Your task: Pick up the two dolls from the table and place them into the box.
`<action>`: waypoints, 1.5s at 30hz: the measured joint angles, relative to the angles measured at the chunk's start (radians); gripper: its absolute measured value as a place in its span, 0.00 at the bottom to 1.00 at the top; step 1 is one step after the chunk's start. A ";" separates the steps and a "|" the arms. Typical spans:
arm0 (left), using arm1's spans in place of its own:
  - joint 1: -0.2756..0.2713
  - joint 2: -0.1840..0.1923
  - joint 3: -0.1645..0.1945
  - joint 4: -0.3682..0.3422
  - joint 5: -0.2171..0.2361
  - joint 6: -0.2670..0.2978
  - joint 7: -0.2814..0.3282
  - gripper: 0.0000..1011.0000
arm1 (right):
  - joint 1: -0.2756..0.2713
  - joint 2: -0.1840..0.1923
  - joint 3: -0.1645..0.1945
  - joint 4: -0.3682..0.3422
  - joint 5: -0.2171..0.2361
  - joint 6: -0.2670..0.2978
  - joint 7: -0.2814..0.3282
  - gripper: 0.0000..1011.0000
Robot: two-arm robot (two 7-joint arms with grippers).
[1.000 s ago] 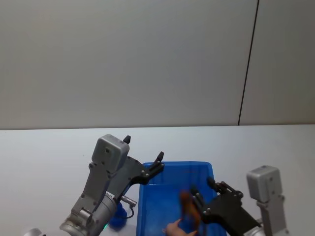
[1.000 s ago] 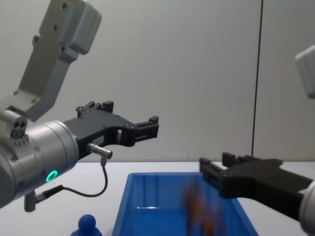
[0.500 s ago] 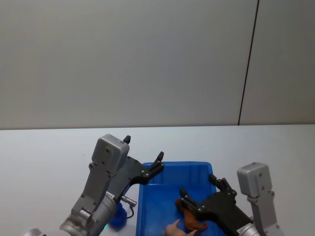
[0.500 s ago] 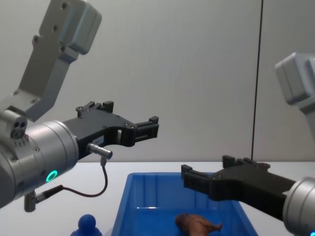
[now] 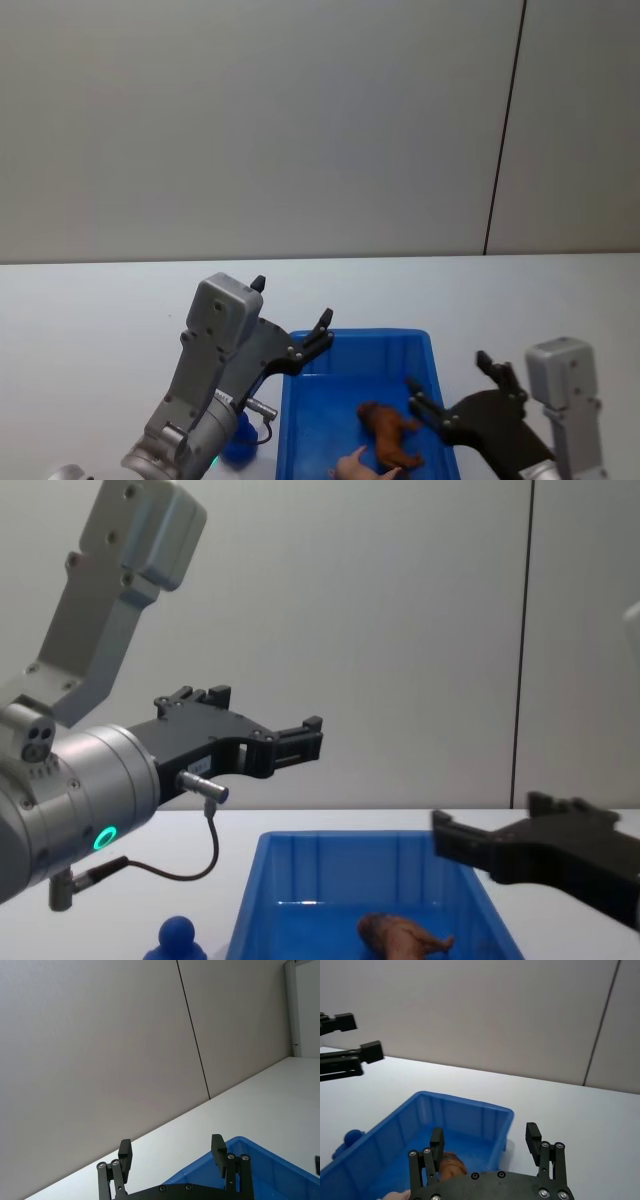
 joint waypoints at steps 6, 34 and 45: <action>0.000 0.000 0.000 0.000 0.000 0.000 0.000 0.99 | -0.031 0.022 0.014 -0.026 0.012 -0.009 -0.043 0.99; 0.040 0.043 -0.029 -0.035 -0.051 0.070 0.037 0.99 | -0.077 0.053 0.035 -0.065 0.029 -0.023 -0.104 0.99; 0.068 0.081 -0.055 -0.049 -0.102 0.145 0.041 0.99 | -0.079 0.055 0.036 -0.067 0.030 -0.024 -0.107 0.99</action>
